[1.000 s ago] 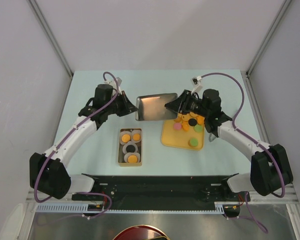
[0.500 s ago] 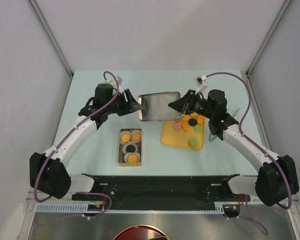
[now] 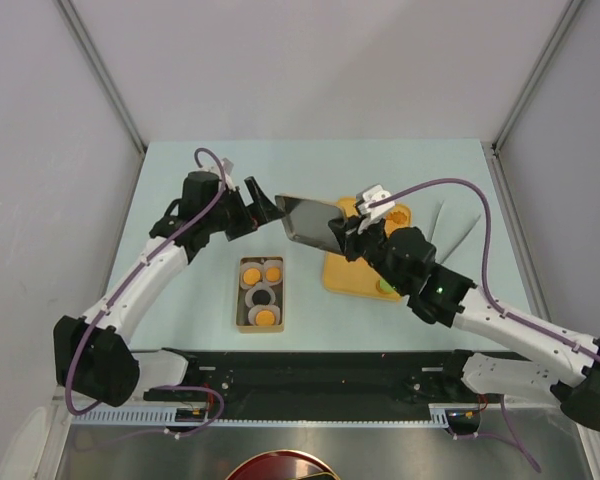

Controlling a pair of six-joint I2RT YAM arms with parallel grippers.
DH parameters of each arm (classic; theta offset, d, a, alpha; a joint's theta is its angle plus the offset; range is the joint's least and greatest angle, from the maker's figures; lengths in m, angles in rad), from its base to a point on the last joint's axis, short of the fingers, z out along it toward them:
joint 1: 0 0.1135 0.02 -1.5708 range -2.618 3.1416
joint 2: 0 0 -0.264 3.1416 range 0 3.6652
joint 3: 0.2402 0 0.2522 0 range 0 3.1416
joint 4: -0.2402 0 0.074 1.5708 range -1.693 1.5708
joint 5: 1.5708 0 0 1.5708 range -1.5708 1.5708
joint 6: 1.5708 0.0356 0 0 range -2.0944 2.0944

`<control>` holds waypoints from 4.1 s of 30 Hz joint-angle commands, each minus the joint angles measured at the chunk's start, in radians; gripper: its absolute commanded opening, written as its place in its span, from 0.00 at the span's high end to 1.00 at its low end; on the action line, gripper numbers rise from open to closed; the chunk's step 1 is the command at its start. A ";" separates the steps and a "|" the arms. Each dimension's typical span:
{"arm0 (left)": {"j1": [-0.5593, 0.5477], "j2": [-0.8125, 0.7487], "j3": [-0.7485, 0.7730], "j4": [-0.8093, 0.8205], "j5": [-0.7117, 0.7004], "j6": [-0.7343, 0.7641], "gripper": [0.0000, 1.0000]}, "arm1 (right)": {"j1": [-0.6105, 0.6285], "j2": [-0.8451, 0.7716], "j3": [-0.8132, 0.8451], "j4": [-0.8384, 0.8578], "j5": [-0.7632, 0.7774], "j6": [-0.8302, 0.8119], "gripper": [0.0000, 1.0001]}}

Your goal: Pack the cookies

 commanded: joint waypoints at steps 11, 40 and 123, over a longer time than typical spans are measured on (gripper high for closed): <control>0.029 -0.090 -0.013 0.020 0.042 -0.012 0.00 | 0.079 0.073 -0.020 0.108 0.392 -0.286 1.00; -0.069 -0.046 -0.131 0.415 0.378 -0.284 0.00 | 0.485 0.545 -0.397 1.462 0.718 -1.642 1.00; 0.061 -0.064 -0.186 0.528 0.421 -0.247 1.00 | 0.403 -0.269 0.017 -0.236 0.531 -0.027 0.00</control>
